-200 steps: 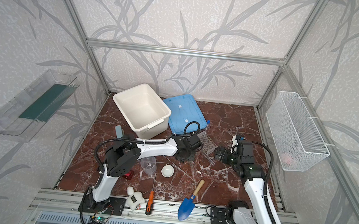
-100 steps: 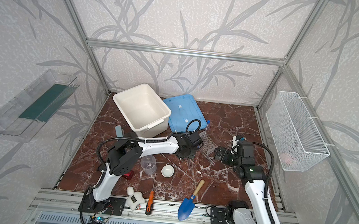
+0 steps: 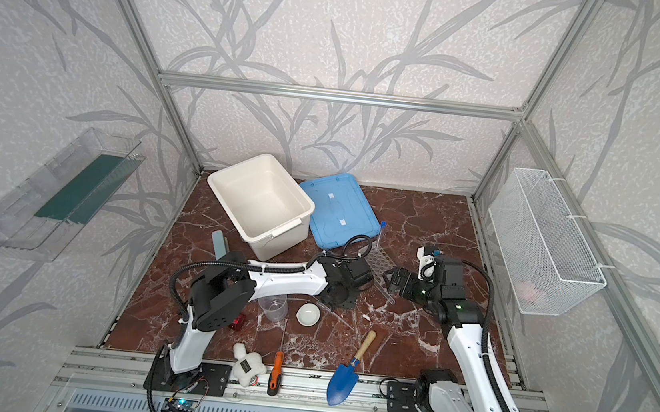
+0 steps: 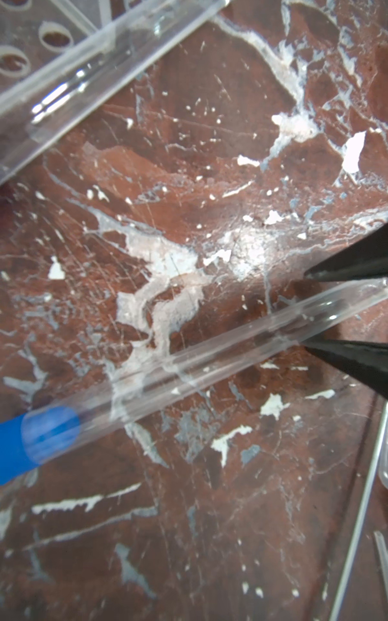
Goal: Organize the chemistry lab equipment
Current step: 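Close the left gripper on the tube and lift it upright, then grasp the tube's blue cap with the right gripper while the left gripper releases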
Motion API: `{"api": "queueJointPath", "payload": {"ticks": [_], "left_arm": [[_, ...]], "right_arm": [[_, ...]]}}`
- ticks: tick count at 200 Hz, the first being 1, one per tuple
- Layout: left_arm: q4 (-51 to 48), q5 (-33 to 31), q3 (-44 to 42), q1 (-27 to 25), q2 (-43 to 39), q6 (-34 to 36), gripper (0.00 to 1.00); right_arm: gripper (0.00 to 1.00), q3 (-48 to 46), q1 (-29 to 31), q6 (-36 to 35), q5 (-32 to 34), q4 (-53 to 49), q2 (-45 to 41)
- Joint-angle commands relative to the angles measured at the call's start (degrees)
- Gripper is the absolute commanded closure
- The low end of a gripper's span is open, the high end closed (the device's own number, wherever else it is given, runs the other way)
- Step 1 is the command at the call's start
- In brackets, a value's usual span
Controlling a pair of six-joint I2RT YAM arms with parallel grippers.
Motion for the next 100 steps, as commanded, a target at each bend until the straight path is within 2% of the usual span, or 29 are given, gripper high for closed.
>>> {"api": "queueJointPath", "payload": {"ticks": [1,12,22,58,86,100], "left_arm": [[-3.70,0.29,-0.40,-0.02,-0.44,-1.23,0.71],[-3.78,0.18,-0.57,-0.07,-0.55,-1.37,0.72],[-3.63,-0.07,-0.87,-0.10,-1.04,-1.40,0.77],[-1.17,-0.88,-2.40,-0.32,-3.33,-2.78,0.80],[3.60,-1.17,-4.41,-0.24,-5.05,-1.93,0.81],[6.47,-1.58,-5.81,-0.24,-6.26,-0.85,0.86]], "right_arm": [[0.01,-0.30,-0.15,-0.16,-3.66,1.43,0.63],[0.01,-0.27,-0.14,-0.30,-3.86,1.22,0.71],[0.01,-0.21,-0.19,-0.21,-3.81,1.08,0.59],[0.01,-0.35,-0.19,0.95,-3.65,1.84,1.44],[0.01,-0.06,-0.12,1.74,-4.73,2.99,2.71],[0.01,0.50,-0.14,1.98,-5.40,2.97,3.26]]}}
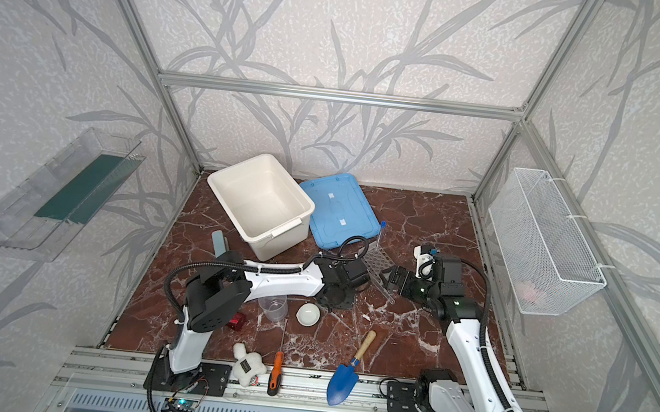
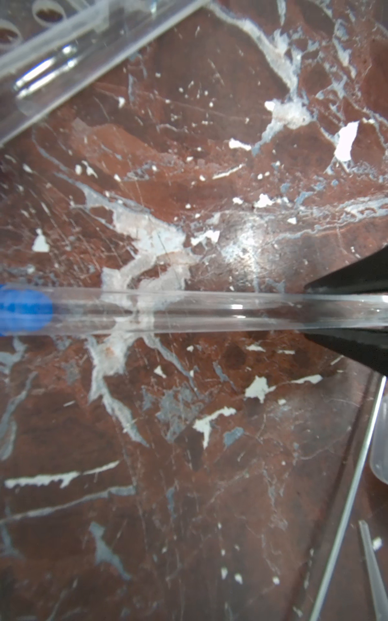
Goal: Organize the chemistry lab equipment
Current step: 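Grasp the tube's blue cap with the right gripper while the left gripper releases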
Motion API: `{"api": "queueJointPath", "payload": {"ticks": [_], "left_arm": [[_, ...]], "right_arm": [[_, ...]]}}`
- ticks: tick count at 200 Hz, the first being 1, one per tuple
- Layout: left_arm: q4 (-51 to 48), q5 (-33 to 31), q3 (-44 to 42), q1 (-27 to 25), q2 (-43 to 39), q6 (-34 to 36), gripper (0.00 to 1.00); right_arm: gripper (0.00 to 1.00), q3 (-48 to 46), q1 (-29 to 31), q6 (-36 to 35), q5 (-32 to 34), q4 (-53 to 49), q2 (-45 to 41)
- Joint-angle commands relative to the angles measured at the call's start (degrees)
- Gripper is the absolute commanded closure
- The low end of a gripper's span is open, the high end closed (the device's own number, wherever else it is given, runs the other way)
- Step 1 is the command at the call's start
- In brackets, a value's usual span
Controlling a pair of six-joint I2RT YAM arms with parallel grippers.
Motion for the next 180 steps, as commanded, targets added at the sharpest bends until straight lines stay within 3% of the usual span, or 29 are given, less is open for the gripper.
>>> {"api": "queueJointPath", "payload": {"ticks": [1,48,118,180], "left_arm": [[4.31,-1.55,-2.11,-0.15,-3.78,0.60,0.86],[12.33,-2.20,-6.96,0.13,-8.29,4.13,0.87],[43.49,5.42,-25.36,0.25,-19.50,14.58,0.87],[53.80,5.79,-34.32,0.20,-26.09,21.05,0.89]], "right_arm": [[0.01,0.55,-0.14,0.94,-2.10,1.46,0.90],[0.01,2.19,-0.22,1.07,-2.69,1.43,1.87],[0.00,8.68,0.03,0.98,-11.50,1.50,7.82],[0.06,17.61,7.52,-1.75,-8.03,-0.96,17.49]]}}
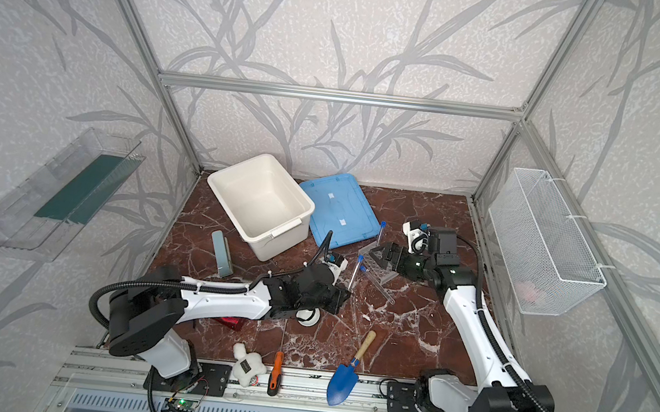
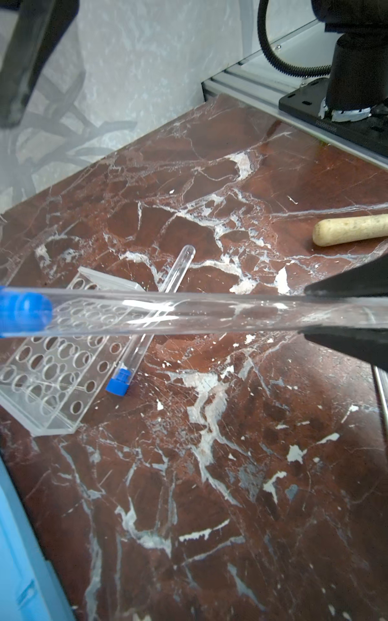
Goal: Organize the chemistry lab equipment
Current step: 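Grasp the tube's blue cap with the right gripper while the left gripper releases, then carry the test tube with the right gripper over the clear rack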
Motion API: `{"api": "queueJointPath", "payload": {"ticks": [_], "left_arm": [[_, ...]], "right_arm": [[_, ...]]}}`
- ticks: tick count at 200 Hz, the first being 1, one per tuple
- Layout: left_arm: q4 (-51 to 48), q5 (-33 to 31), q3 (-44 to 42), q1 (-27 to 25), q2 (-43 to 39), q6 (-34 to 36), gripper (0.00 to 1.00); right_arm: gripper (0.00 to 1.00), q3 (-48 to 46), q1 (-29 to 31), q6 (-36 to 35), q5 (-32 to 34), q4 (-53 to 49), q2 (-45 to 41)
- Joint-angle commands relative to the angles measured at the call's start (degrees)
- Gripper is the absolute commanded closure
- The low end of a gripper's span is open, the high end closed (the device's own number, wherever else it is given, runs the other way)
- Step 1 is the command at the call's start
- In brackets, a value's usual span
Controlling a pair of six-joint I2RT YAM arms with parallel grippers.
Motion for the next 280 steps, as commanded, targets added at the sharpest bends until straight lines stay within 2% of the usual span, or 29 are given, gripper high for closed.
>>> {"api": "queueJointPath", "payload": {"ticks": [1,21,44,87,170,225,280], "left_arm": [[7.48,0.53,-1.96,0.09,-2.37,3.52,0.89],[8.34,0.57,-2.76,0.15,-3.36,3.74,0.89],[7.92,0.71,-2.61,0.10,-3.53,3.60,0.89],[8.78,1.21,-2.90,0.11,-3.48,3.05,0.89],[8.29,1.23,-2.27,0.10,-2.95,2.87,0.89],[7.88,1.22,-1.83,0.07,-2.66,2.74,0.89],[7.92,0.53,-1.30,0.07,-2.64,2.60,0.83]], "right_arm": [[0.06,3.14,3.58,-1.54,1.10,-1.48,3.74],[0.12,5.79,7.18,-2.17,4.21,-1.89,7.10],[0.24,8.12,9.84,-2.85,6.94,-2.52,9.57],[0.46,7.97,10.86,-2.48,6.77,-2.09,11.22],[0.73,6.31,11.66,-1.55,7.65,-0.90,10.54],[0.79,4.59,11.66,-1.02,8.14,0.02,9.41],[0.82,4.33,11.66,-1.20,9.74,0.51,8.13]]}}
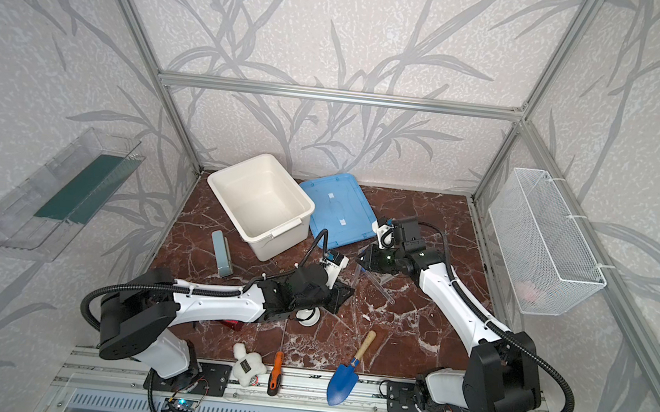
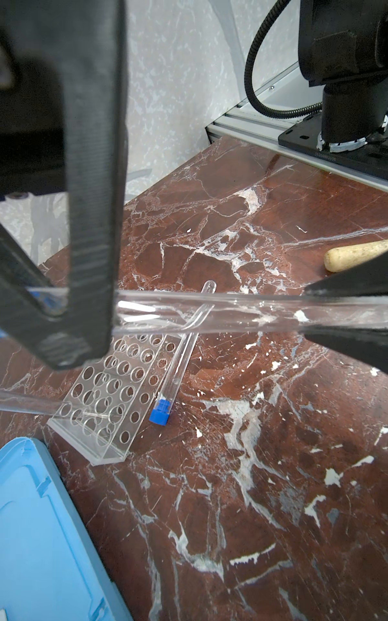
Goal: Organize the chemistry lab equipment
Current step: 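Carry the test tube with the right gripper over the clear rack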
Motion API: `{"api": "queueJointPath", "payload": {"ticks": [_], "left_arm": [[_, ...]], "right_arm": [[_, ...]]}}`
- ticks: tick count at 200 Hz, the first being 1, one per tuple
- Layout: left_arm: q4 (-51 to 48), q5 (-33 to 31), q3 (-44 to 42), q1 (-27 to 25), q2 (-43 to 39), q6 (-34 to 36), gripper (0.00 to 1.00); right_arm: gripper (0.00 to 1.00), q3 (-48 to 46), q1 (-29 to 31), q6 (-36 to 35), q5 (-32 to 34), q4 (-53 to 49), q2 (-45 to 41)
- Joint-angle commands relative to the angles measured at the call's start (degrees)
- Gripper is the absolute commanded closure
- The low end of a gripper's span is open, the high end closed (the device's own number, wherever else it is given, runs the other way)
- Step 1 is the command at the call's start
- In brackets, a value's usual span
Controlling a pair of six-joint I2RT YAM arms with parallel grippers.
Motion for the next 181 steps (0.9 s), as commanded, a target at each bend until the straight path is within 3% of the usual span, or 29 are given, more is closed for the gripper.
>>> {"api": "queueJointPath", "payload": {"ticks": [1,14,24,36,51,58,101,146,181], "left_arm": [[0.97,-0.69,1.07,0.07,-0.75,0.38,0.83],[1.12,-0.75,1.07,0.07,-0.89,0.33,0.82],[1.46,-0.67,0.98,0.07,-0.96,0.08,0.73],[2.65,-0.32,0.90,0.08,-1.01,-0.46,0.54],[2.89,-0.55,1.87,0.25,-1.11,-2.12,0.14],[1.41,-0.92,3.23,0.24,-1.35,-2.92,0.01],[-9.82,-4.89,11.96,0.41,-1.21,-11.77,0.01],[-16.20,-7.81,16.40,0.82,-0.70,-17.55,0.01],[-19.51,-9.52,18.52,1.43,1.17,-16.55,0.01]], "right_arm": [[0.82,-0.71,0.16,-0.28,1.65,0.78,-1.99],[0.82,-0.89,0.16,-0.37,2.35,0.93,-2.43],[0.83,-1.07,0.16,-0.41,2.96,1.11,-2.94],[0.83,-1.31,0.16,-0.49,3.75,1.39,-3.48],[0.83,-1.56,0.11,-0.85,5.44,2.13,-4.45],[0.83,-1.66,0.07,-1.46,7.06,2.28,-5.17],[0.83,-4.25,0.12,-7.28,22.90,7.48,-12.81],[0.82,-7.86,0.07,-12.54,33.59,17.35,-16.49],[0.82,-8.06,-2.24,-13.55,33.89,23.79,-12.03]]}}
